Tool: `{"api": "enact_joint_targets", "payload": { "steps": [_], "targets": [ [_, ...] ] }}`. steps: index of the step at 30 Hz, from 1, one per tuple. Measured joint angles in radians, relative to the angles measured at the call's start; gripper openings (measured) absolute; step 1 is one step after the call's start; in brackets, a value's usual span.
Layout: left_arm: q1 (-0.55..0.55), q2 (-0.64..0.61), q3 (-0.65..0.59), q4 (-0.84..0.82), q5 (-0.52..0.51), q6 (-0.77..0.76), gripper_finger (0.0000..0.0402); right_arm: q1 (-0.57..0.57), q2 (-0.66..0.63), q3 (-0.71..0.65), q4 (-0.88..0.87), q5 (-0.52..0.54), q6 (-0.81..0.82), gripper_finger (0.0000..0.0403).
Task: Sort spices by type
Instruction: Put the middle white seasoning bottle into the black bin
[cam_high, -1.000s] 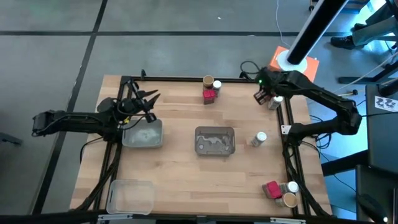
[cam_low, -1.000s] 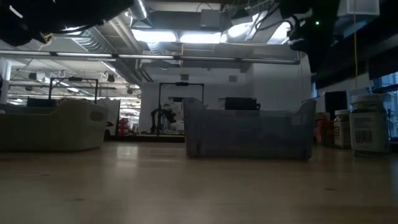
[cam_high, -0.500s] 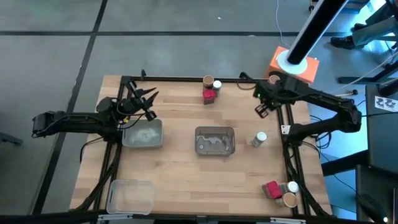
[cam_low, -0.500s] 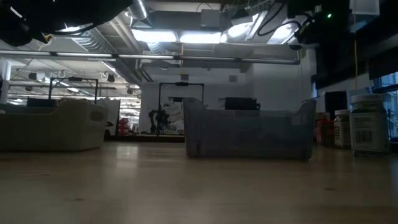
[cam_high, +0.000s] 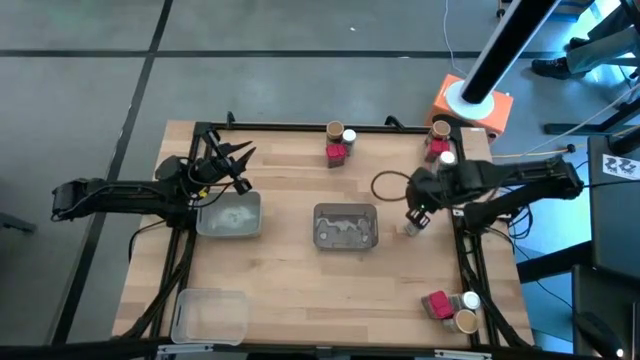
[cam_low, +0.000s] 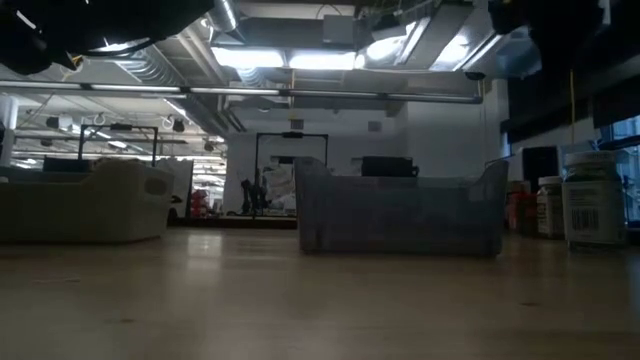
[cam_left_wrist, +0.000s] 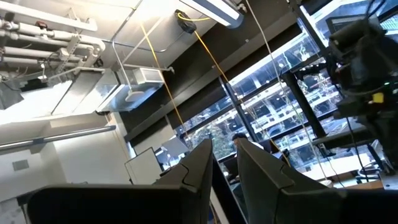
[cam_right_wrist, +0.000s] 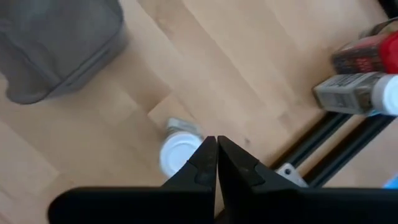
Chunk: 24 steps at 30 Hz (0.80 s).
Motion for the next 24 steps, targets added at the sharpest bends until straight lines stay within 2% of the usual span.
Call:
{"api": "enact_joint_targets", "payload": {
  "steps": [4,7,19,24],
  "targets": [
    [0.000,0.000,0.000,0.000,0.000,-0.010,0.0068,0.069,0.002,0.000,0.003,0.000,0.061,0.0016],
    [0.000,0.000,0.000,0.000,0.000,-0.037,0.0068,0.100,0.003,0.000,0.010,-0.010,0.100,0.0040],
    [0.000,0.000,0.000,-0.003,0.000,-0.049,0.0068,0.133,0.003,0.000,0.018,-0.024,0.199,0.0269],
    [0.000,0.000,0.000,-0.003,0.000,-0.049,0.0068,0.130,0.003,0.000,0.019,0.017,0.197,0.0330]
  ]
}}
